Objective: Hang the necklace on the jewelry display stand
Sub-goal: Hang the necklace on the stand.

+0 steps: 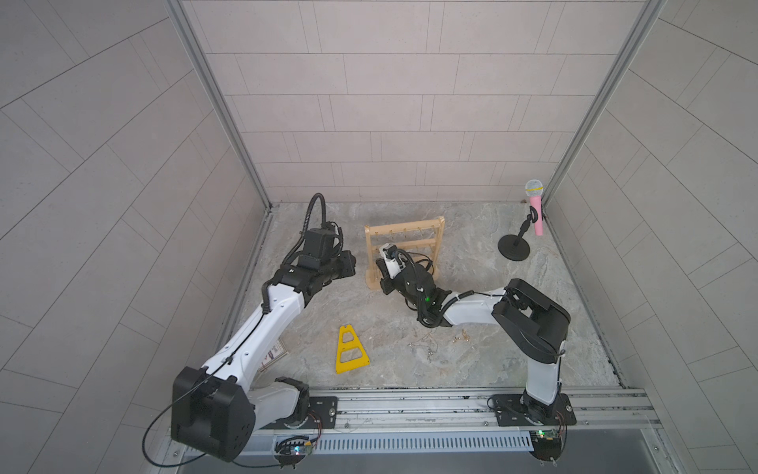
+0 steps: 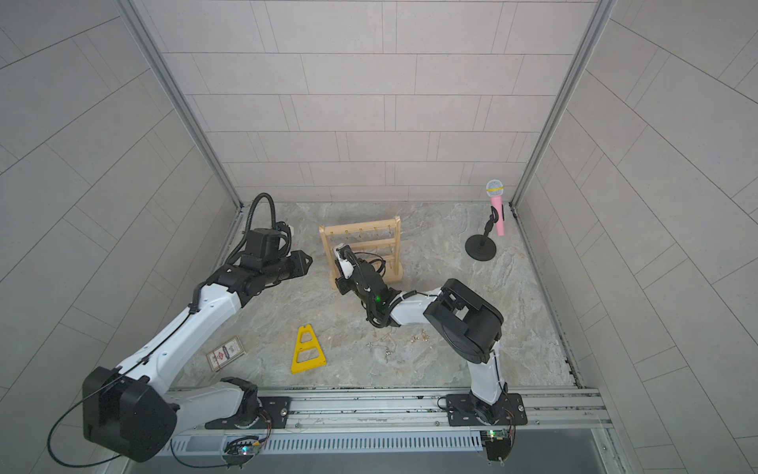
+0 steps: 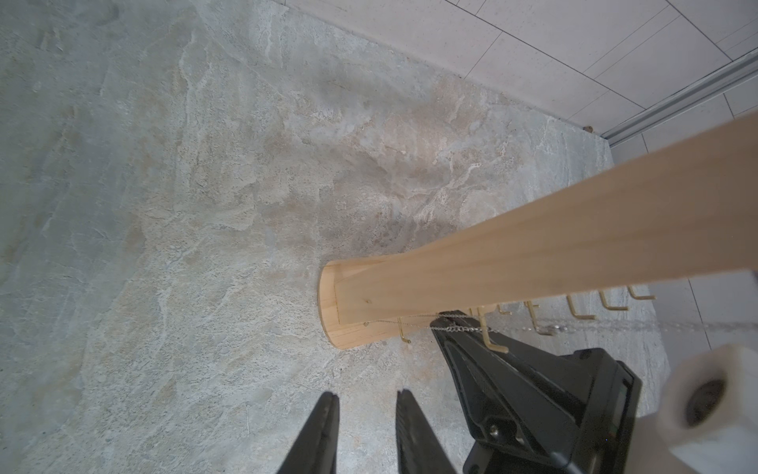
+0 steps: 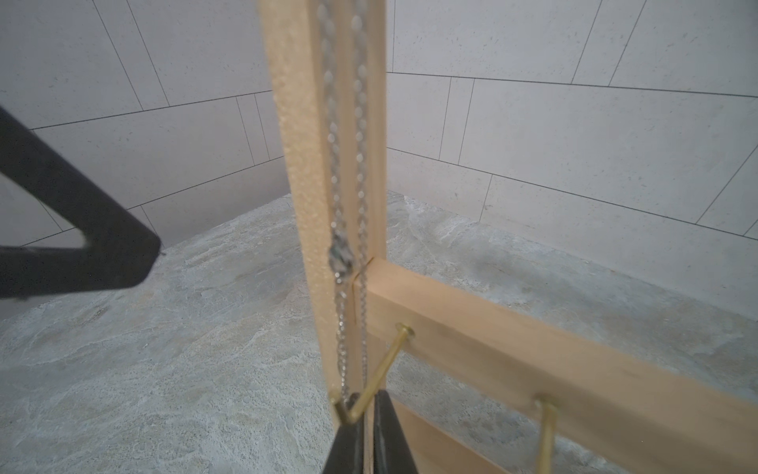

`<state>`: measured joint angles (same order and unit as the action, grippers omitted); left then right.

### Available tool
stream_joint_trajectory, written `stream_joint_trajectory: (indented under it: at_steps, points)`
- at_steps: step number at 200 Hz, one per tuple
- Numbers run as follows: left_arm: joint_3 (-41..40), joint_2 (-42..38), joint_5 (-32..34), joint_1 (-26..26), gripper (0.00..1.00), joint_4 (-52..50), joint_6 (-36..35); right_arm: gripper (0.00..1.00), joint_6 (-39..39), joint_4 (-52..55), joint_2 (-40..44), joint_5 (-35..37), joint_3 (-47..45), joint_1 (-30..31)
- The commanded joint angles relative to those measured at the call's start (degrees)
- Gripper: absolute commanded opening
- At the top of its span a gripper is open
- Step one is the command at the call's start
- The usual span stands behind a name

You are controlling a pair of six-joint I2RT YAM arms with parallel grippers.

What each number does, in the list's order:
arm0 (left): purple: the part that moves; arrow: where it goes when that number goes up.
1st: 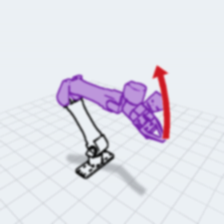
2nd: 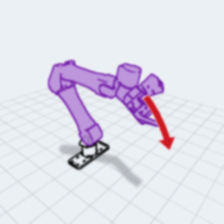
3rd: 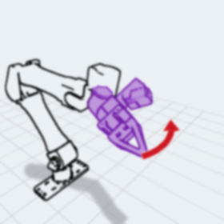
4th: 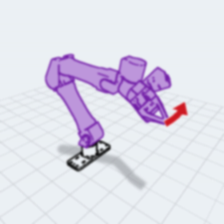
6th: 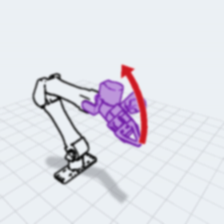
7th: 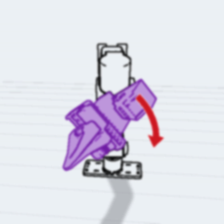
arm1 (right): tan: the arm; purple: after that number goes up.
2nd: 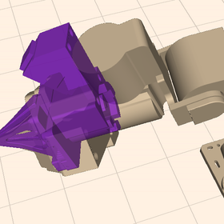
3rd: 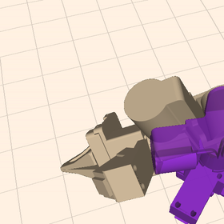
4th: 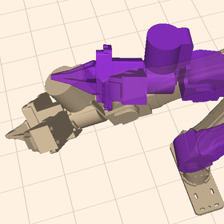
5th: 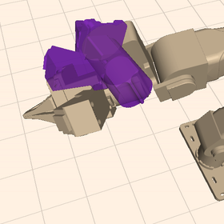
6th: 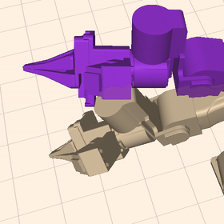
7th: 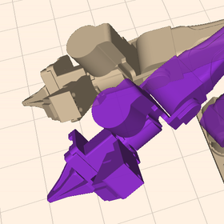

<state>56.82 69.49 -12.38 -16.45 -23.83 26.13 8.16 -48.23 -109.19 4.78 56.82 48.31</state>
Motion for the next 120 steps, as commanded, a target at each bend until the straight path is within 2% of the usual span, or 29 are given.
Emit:
stream_joint_trajectory:
  at_steps: [1, 86, 120]
  points:
    - [-0.5, 0.1, 0.6, 0.4, 0.29, 0.5, 0.1, 0.10, 0.3, -0.7, -0.2, -0.4, 0.8, -0.2]
    - [-0.6, 0.1, 0.6, 0.5, 0.29, 0.6, 0.2, 0.12, 0.2, -1.5, 0.3, -0.7, -0.2, -0.2]
    - [-0.6, 0.2, 0.5, 0.5, 0.29, 0.6, 0.3, 0.05, 0.1, -1.5, 0.4, -0.9, -0.4, -0.2]
